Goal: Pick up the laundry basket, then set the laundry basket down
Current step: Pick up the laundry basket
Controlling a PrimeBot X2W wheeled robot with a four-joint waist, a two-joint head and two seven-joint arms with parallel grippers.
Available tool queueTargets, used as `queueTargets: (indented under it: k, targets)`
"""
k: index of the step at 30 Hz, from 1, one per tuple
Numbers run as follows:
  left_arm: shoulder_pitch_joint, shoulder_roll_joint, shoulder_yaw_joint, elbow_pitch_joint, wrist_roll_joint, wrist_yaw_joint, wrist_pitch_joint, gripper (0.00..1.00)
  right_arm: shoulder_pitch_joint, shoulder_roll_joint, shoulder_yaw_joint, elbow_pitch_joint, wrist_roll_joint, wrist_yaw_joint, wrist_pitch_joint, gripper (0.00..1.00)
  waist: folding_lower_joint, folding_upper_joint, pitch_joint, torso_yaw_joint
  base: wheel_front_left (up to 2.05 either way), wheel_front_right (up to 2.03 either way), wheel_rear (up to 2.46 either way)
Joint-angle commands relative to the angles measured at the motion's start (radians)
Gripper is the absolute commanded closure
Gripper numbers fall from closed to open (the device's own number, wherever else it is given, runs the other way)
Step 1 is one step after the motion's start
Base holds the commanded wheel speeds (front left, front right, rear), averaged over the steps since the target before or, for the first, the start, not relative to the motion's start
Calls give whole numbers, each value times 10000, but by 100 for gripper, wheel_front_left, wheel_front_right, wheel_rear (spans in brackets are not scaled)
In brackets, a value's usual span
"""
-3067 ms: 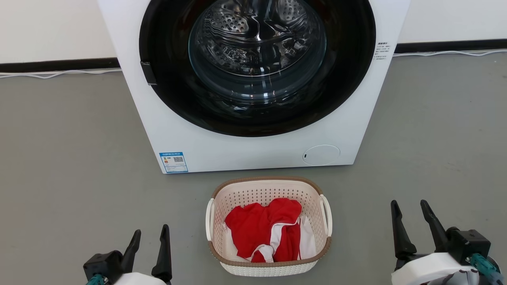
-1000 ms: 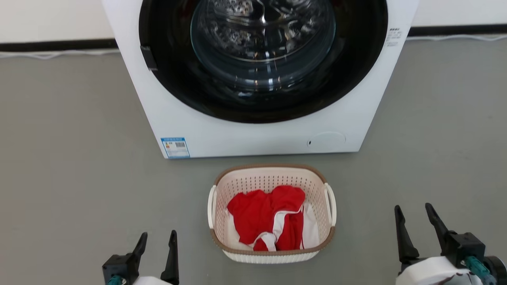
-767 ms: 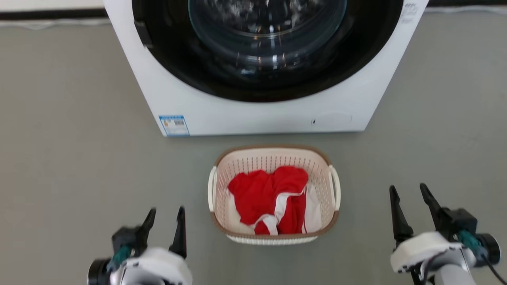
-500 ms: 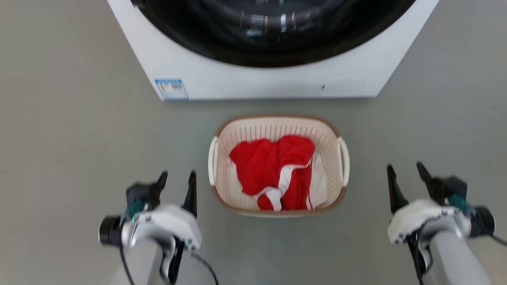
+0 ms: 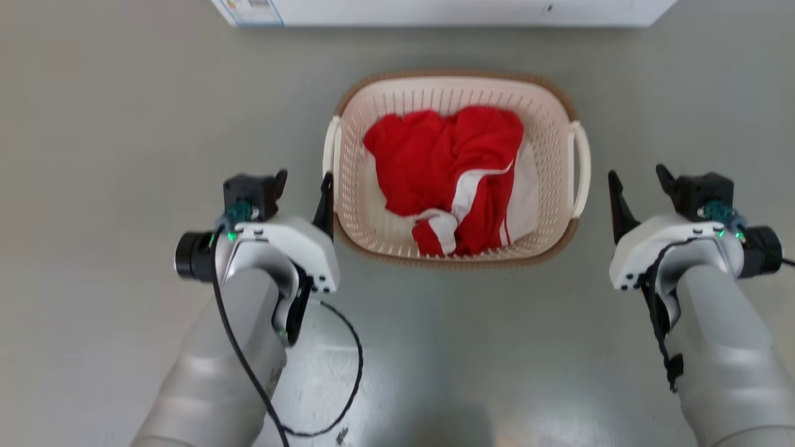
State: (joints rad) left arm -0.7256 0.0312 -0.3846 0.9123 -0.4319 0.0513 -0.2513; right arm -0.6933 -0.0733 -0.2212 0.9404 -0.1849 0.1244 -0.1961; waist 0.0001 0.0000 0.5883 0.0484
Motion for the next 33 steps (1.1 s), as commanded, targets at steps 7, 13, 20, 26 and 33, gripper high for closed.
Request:
queueTargets:
  k: [7, 13, 20, 26, 33]
  targets:
    - [-1156, 190, -479, 192, -790, 459, -105, 0, -841, -68, 80, 504, -386, 63, -384, 0, -1, 0, 1369, 57, 0, 0, 0]
    - [-1771, 190, -780, 403, -1029, 577, -105, 0, -1438, -70, -17, 781, -587, 63, -529, 0, -1, 0, 2000, 48, 0, 0, 0]
    - [-2196, 190, -1141, 410, -1423, 643, -105, 0, -1922, 26, -34, 945, -770, 63, -618, 0, -1, 0, 2601, 30, 0, 0, 0]
    - [-2705, 190, -1527, 660, -1638, 800, -105, 0, -2393, 130, 1, 1034, -822, 63, -644, 0, -1, 0, 3209, -11, 0, 0, 0]
    - [-3384, 190, -1912, 1192, -1741, 830, -105, 0, -2818, 201, 43, 1222, -821, 63, -652, 0, -1, 0, 3687, -47, 0, 0, 0]
